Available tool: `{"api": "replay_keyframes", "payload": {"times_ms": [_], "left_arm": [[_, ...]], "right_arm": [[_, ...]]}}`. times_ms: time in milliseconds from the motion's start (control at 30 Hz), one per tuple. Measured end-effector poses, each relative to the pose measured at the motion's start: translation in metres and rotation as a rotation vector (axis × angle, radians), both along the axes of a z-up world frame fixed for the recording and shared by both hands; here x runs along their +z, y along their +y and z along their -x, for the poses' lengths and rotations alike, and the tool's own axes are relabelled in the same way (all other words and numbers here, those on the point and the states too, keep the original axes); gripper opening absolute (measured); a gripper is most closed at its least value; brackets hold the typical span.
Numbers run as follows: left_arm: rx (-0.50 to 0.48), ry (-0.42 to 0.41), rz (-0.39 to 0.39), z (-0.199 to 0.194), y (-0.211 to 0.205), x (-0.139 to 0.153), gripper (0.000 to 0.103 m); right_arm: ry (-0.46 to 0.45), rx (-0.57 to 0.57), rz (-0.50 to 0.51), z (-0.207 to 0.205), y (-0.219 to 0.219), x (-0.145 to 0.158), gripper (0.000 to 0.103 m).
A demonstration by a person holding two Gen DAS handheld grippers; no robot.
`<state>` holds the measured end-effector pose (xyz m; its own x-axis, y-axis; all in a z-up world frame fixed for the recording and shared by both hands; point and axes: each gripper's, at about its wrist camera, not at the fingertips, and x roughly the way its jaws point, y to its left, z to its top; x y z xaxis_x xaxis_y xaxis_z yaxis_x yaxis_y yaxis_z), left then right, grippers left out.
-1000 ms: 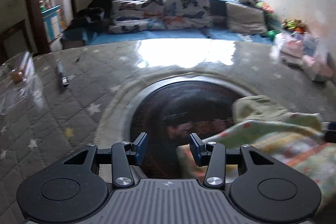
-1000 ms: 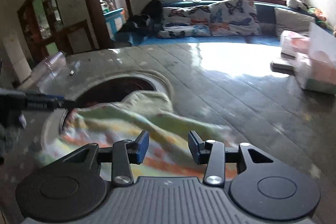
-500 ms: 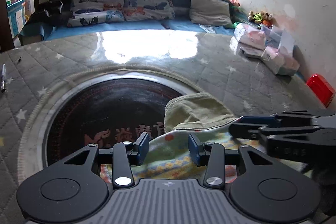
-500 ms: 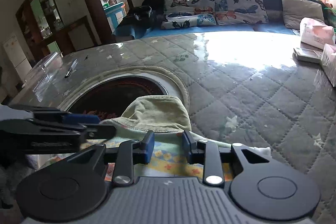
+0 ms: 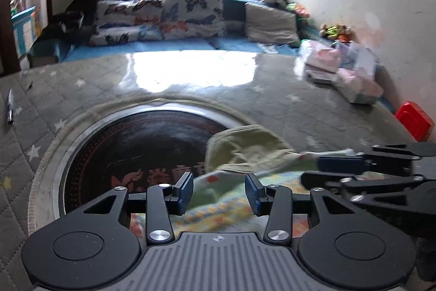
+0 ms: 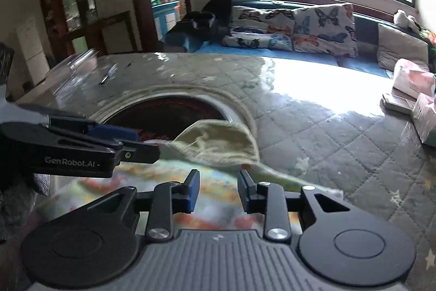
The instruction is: Fold clothes
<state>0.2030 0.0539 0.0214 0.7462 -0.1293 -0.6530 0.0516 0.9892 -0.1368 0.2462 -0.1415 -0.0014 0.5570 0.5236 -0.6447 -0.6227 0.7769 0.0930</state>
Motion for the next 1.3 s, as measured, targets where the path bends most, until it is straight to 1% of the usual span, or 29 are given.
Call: {"api": "replay_keyframes", "payload": {"times_ms": [167, 300, 400, 467, 600, 667, 733, 800, 867, 967, 1067, 1167, 1300], "left_arm": [[-0.052, -0.020, 0.001, 0.028, -0.017, 0.002, 0.045], [-0.083, -0.021, -0.019, 0.048, -0.028, -0.004, 0.045], [-0.090, -0.012, -0.023, 0.059, -0.032, -0.011, 0.045], [-0.086, -0.006, -0.025, 0.065, -0.032, -0.015, 0.045], [-0.072, -0.007, -0.020, 0.075, -0.032, -0.018, 0.046], [-0.066, -0.011, -0.021, 0.079, -0.032, -0.019, 0.046], [-0.060, -0.015, -0.022, 0.083, -0.033, -0.020, 0.049], [-0.054, -0.020, -0.023, 0.086, -0.033, -0.021, 0.050], [-0.045, -0.023, -0.023, 0.089, -0.032, -0.021, 0.053], [-0.031, -0.021, -0.019, 0.092, -0.029, -0.022, 0.056], [-0.018, -0.020, -0.013, 0.097, -0.026, -0.023, 0.058], [-0.010, -0.021, -0.007, 0.100, -0.023, -0.024, 0.061], [-0.002, -0.021, 0.006, 0.103, -0.019, -0.025, 0.070]], "right_arm": [[-0.004, 0.039, 0.018, 0.025, -0.003, -0.002, 0.031], [-0.031, 0.078, 0.050, 0.048, -0.004, -0.004, 0.031], [-0.044, 0.086, 0.062, 0.061, -0.005, -0.007, 0.032], [-0.043, 0.085, 0.056, 0.067, -0.007, -0.008, 0.037], [-0.056, 0.077, 0.054, 0.081, -0.010, -0.011, 0.039], [-0.066, 0.071, 0.054, 0.086, -0.012, -0.012, 0.046], [-0.077, 0.060, 0.056, 0.090, -0.015, -0.013, 0.050], [-0.083, 0.042, 0.049, 0.094, -0.021, -0.015, 0.051], [-0.088, 0.025, 0.042, 0.097, -0.027, -0.017, 0.055], [-0.091, -0.005, 0.030, 0.098, -0.036, -0.019, 0.057], [-0.076, -0.043, 0.029, 0.097, -0.047, -0.021, 0.063], [-0.066, -0.072, 0.021, 0.095, -0.057, -0.026, 0.064], [-0.057, -0.086, -0.016, 0.097, -0.069, -0.027, 0.066]]}}
